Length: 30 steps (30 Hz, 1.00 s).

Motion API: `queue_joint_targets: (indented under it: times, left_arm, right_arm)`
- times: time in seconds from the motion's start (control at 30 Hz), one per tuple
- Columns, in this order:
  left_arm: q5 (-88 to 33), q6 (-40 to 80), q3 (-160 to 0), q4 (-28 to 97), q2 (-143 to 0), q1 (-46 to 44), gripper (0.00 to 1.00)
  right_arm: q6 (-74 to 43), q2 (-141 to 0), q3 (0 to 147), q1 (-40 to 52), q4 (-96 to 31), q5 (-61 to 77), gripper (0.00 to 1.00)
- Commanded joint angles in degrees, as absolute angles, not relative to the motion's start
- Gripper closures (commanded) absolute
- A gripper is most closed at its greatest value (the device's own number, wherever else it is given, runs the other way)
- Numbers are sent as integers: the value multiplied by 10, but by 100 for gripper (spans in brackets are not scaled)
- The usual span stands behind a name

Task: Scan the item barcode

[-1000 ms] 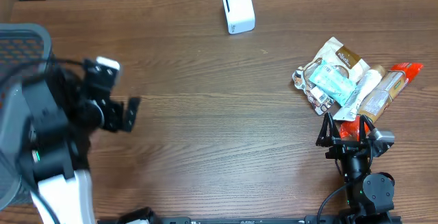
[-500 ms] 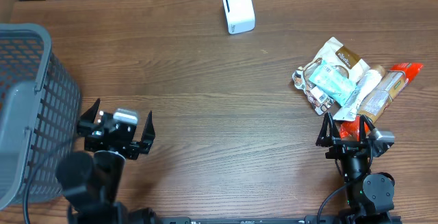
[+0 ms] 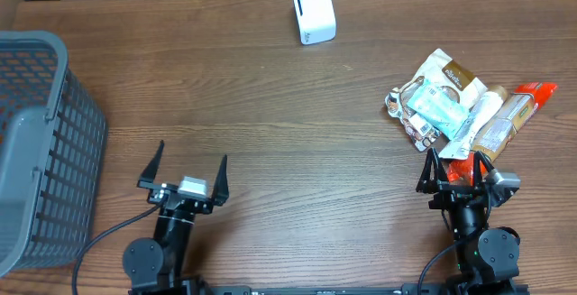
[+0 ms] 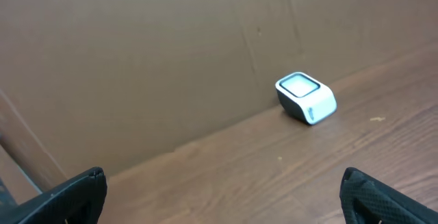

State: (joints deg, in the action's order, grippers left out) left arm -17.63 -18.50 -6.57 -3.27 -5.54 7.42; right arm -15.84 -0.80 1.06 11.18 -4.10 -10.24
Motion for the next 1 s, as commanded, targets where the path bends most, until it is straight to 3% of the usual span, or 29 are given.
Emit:
queue_joint_targets:
  times: [0.0,0.33,0.97]
  left_arm:
    - [-147,-171,-27,-36,-20,59,0]
    - [-144,-159,-3,32,-2,51,0]
    - [-144,-150,-3,31,-3,51,0]
  right_arm:
    - [-154,-2,5,109,-38,-98,0]
    - [-154,-2,5,109,-38,-98,0]
    - [-154,-2,5,109,-38,-98,0]
